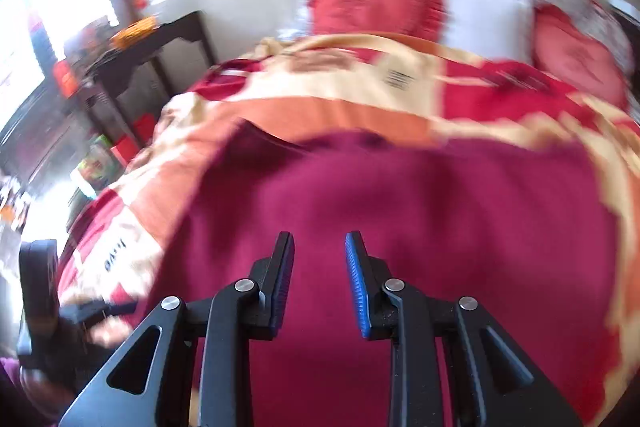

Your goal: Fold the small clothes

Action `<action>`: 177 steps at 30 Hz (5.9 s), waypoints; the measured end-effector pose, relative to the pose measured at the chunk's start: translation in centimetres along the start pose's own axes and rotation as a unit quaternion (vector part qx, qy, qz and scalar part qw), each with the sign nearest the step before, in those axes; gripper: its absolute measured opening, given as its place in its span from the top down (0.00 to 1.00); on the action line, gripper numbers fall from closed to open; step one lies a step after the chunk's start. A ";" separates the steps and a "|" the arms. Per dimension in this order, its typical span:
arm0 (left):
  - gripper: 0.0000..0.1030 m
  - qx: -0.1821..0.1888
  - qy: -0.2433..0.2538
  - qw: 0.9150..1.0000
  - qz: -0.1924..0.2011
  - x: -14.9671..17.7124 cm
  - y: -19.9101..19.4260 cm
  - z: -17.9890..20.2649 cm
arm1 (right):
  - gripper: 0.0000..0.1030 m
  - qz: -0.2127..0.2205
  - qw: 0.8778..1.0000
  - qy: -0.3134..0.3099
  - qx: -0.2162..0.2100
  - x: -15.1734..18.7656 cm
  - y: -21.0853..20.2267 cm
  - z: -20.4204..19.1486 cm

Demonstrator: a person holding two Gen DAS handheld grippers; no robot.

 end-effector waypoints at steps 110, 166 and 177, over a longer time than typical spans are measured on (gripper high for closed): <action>0.00 0.093 -0.016 0.993 0.073 2.1 -1.3 -0.7 | 0.62 -0.156 0.978 -0.093 0.101 -1.5 13.6 -10.9; 0.82 0.087 0.045 0.995 0.028 -1.7 -3.1 4.6 | 1.00 -0.079 0.996 -0.005 -0.030 -3.3 3.4 -4.9; 0.84 0.083 0.199 0.976 0.041 -0.7 -5.2 19.2 | 1.00 -0.002 0.998 0.059 -0.033 -4.0 -6.9 4.0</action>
Point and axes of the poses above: each gripper's, at about its wrist camera, not at the fingertips, and y roughly the way its jaws point, z to its right, x to its underside, the point moved 5 cm from there along y, roughly the way its jaws point, and after that the axes turned 1 degree about -z, right-handed, at the moved point
